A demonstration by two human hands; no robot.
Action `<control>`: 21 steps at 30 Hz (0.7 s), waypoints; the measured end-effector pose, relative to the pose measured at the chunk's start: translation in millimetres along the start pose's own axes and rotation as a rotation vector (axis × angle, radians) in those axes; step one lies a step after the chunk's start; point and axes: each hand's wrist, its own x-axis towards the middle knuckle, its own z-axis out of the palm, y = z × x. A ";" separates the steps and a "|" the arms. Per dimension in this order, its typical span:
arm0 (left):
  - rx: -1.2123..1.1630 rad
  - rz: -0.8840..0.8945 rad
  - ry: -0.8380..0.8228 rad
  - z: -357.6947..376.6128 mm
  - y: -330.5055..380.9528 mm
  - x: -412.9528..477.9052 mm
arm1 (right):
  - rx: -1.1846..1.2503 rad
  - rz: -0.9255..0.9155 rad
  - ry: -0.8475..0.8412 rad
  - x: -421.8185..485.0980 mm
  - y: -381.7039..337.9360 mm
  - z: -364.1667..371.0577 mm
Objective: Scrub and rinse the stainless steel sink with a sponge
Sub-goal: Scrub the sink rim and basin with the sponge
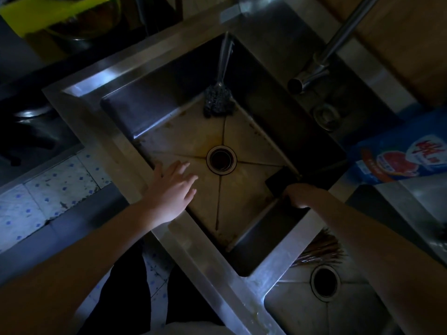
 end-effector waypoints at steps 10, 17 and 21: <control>0.056 0.060 0.009 -20.0 20.5 20.9 | 0.021 -0.269 -0.173 -34.4 -81.1 28.3; 0.078 0.139 -0.032 -30.2 23.2 40.7 | 0.014 -0.302 -0.114 -45.1 -90.7 32.6; 0.090 0.169 -0.059 -39.3 12.3 58.0 | 0.023 -0.192 -0.027 -35.1 -54.7 13.7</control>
